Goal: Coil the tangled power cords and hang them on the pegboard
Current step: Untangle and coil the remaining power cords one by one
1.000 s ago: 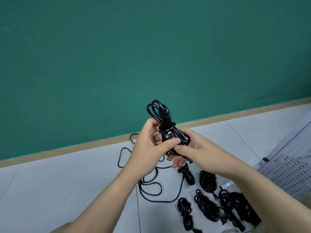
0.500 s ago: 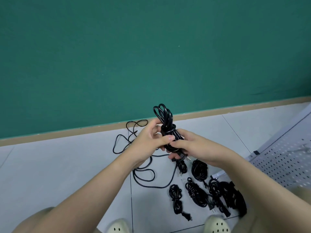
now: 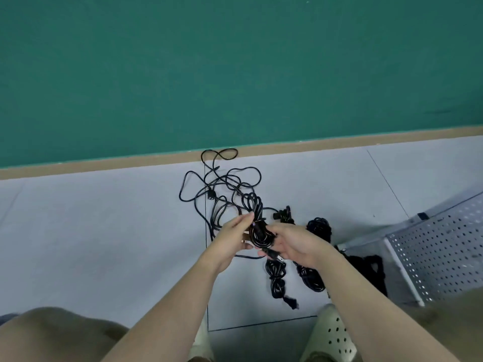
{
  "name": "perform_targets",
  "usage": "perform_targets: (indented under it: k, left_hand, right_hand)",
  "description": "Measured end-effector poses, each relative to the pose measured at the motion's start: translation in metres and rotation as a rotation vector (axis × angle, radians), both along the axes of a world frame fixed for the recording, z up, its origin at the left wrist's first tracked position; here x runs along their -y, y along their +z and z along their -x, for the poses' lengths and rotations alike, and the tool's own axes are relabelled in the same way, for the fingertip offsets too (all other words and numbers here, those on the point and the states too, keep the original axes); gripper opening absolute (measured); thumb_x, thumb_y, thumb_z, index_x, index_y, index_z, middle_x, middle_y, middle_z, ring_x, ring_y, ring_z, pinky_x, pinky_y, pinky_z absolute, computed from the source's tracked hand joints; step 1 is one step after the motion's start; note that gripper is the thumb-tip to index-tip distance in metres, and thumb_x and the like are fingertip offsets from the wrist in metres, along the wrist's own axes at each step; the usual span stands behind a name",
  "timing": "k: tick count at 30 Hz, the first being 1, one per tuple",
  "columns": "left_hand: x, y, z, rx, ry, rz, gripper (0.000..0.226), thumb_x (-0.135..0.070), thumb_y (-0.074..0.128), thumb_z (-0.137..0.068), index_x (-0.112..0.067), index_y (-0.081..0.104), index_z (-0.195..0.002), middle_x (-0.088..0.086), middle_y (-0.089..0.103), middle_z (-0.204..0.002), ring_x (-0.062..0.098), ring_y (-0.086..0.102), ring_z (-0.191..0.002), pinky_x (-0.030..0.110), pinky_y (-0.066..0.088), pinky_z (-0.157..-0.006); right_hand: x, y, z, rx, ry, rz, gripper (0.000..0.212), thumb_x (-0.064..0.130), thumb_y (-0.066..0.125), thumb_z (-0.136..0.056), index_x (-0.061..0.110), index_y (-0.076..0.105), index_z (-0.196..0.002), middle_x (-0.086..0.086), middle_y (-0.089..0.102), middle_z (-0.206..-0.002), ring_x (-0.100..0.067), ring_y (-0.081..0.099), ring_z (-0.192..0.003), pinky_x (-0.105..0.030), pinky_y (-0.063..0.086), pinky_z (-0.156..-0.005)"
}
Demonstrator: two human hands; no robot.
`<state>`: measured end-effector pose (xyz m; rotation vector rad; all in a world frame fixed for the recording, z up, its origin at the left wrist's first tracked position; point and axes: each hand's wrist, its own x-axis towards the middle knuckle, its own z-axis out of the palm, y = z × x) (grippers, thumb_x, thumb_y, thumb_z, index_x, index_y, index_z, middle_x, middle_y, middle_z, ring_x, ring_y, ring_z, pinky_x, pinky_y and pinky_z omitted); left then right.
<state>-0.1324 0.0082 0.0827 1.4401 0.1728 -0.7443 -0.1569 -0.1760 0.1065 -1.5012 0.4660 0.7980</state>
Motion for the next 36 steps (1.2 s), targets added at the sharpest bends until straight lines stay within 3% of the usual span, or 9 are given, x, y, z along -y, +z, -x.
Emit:
perform_targets:
  k: [5, 9, 14, 16, 19, 21, 24, 29, 36]
  left_hand:
    - [-0.001, -0.063, 0.009, -0.096, 0.014, -0.1, 0.029, -0.036, 0.055, -0.106, -0.018, 0.068, -0.125, 0.006, 0.076, -0.114, 0.018, 0.068, -0.084, 0.029, 0.051, -0.075]
    - [-0.001, -0.109, 0.021, -0.196, -0.006, -0.161, 0.027, -0.031, 0.057, -0.106, -0.022, 0.062, -0.131, 0.004, 0.077, -0.113, 0.014, 0.072, -0.082, 0.022, 0.053, -0.069]
    - [-0.004, -0.152, 0.036, -0.226, -0.063, -0.27, 0.031, -0.028, 0.063, -0.103, -0.017, 0.063, -0.132, 0.009, 0.073, -0.118, 0.013, 0.067, -0.082, 0.017, 0.053, -0.064]
    - [-0.003, -0.164, 0.04, -0.141, -0.11, -0.328, 0.026, -0.026, 0.062, -0.103, -0.015, 0.068, -0.126, 0.012, 0.073, -0.118, 0.015, 0.069, -0.088, 0.015, 0.054, -0.066]
    - [-0.003, -0.187, 0.052, -0.017, -0.162, -0.446, 0.023, -0.031, 0.067, -0.099, -0.011, 0.077, -0.105, 0.01, 0.074, -0.104, 0.024, 0.072, -0.094, 0.037, 0.057, -0.086]
    - [-0.006, -0.201, 0.06, 0.034, -0.152, -0.482, 0.025, -0.035, 0.07, -0.096, -0.012, 0.078, -0.091, 0.006, 0.074, -0.084, 0.019, 0.069, -0.076, 0.045, 0.057, -0.078]
    - [-0.005, -0.206, 0.066, 0.106, -0.152, -0.485, 0.027, -0.029, 0.071, -0.097, -0.017, 0.068, -0.074, -0.005, 0.064, -0.065, 0.001, 0.054, -0.058, 0.026, 0.049, -0.06]
    - [-0.008, -0.216, 0.068, 0.133, -0.184, -0.462, 0.033, -0.039, 0.067, -0.096, -0.015, 0.066, -0.074, -0.001, 0.063, -0.065, 0.009, 0.054, -0.06, 0.036, 0.048, -0.061]
    - [-0.022, -0.214, 0.049, 0.21, -0.143, -0.693, 0.038, -0.036, 0.061, -0.102, -0.017, 0.058, -0.069, -0.004, 0.053, -0.058, 0.013, 0.045, -0.054, 0.031, 0.037, -0.057]
  right_hand:
    - [-0.012, -0.058, 0.011, -0.084, -0.079, 0.096, 0.017, 0.02, 0.052, -0.107, 0.018, 0.068, -0.114, -0.01, 0.079, -0.104, -0.034, 0.075, -0.104, -0.051, 0.047, -0.11]
    - [-0.024, -0.105, 0.02, -0.112, -0.063, 0.23, 0.015, 0.021, 0.057, -0.103, 0.025, 0.069, -0.096, -0.01, 0.077, -0.109, -0.022, 0.073, -0.089, -0.035, 0.058, -0.077]
    - [-0.031, -0.169, 0.038, -0.167, 0.023, 0.331, 0.022, 0.018, 0.054, -0.1, 0.015, 0.073, -0.091, -0.005, 0.073, -0.085, -0.026, 0.067, -0.087, -0.037, 0.054, -0.081]
    - [-0.032, -0.181, 0.043, -0.208, 0.085, 0.345, 0.024, 0.012, 0.048, -0.103, 0.01, 0.071, -0.095, -0.004, 0.068, -0.083, -0.021, 0.061, -0.079, -0.029, 0.047, -0.073]
    - [-0.03, -0.2, 0.047, -0.251, 0.186, 0.408, 0.026, 0.016, 0.047, -0.105, 0.003, 0.069, -0.111, -0.011, 0.061, -0.097, -0.023, 0.055, -0.089, -0.028, 0.043, -0.077]
    - [-0.029, -0.205, 0.049, -0.237, 0.217, 0.439, 0.025, 0.013, 0.047, -0.104, 0.002, 0.069, -0.101, -0.011, 0.064, -0.091, -0.024, 0.059, -0.08, -0.025, 0.048, -0.064]
    - [-0.029, -0.21, 0.049, -0.194, 0.307, 0.489, 0.031, 0.011, 0.047, -0.101, 0.013, 0.061, -0.074, -0.006, 0.063, -0.077, -0.019, 0.057, -0.066, -0.015, 0.039, -0.043]
    - [-0.03, -0.216, 0.045, -0.202, 0.425, 0.541, 0.035, 0.011, 0.051, -0.097, 0.018, 0.05, -0.063, -0.001, 0.055, -0.066, -0.024, 0.055, -0.071, -0.024, 0.038, -0.053]
    - [-0.03, -0.197, 0.007, -0.105, 0.511, 0.696, 0.017, 0.027, 0.053, -0.089, 0.013, 0.053, -0.079, -0.01, 0.061, -0.085, -0.032, 0.06, -0.084, -0.034, 0.05, -0.075]
